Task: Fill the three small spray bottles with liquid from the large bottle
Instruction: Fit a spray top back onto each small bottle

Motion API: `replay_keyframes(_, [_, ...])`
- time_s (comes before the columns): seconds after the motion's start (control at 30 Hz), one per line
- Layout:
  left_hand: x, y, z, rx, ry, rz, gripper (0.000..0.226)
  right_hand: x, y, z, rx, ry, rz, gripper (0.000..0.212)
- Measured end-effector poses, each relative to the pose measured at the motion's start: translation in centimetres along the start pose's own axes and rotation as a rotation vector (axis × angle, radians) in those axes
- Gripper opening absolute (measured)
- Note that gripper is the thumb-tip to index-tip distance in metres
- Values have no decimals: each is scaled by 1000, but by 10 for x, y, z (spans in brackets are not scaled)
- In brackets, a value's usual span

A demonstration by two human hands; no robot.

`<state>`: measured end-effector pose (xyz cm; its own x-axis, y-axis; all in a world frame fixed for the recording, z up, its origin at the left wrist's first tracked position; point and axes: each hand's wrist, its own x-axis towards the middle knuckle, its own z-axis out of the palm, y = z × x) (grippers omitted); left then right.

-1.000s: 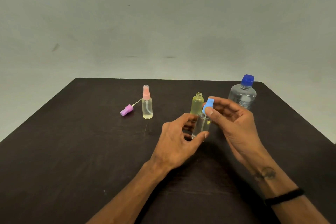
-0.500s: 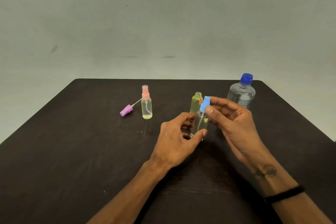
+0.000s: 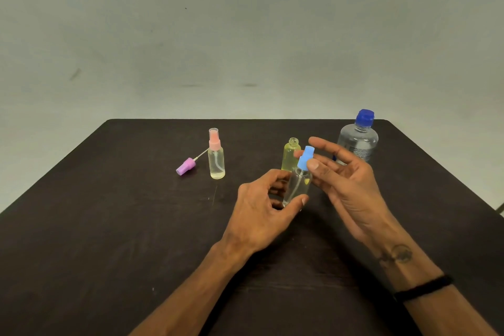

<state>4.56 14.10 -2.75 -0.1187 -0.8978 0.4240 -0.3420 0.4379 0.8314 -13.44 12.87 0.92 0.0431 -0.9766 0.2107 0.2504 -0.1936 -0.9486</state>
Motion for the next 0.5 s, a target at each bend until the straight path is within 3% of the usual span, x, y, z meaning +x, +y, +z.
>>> replay_keyframes(0.23, [-1, 2, 0, 23, -48, 25, 46, 2, 5, -5, -144, 125, -52, 55])
replay_keyframes(0.37, [-1, 0, 0, 5, -26, 15, 41, 2, 5, -2, -62, 56, -40, 62])
replay_keyframes(0.5, [0, -2, 0, -13, -3, 4, 42, 0, 1, -1, -20, 2, -20, 50])
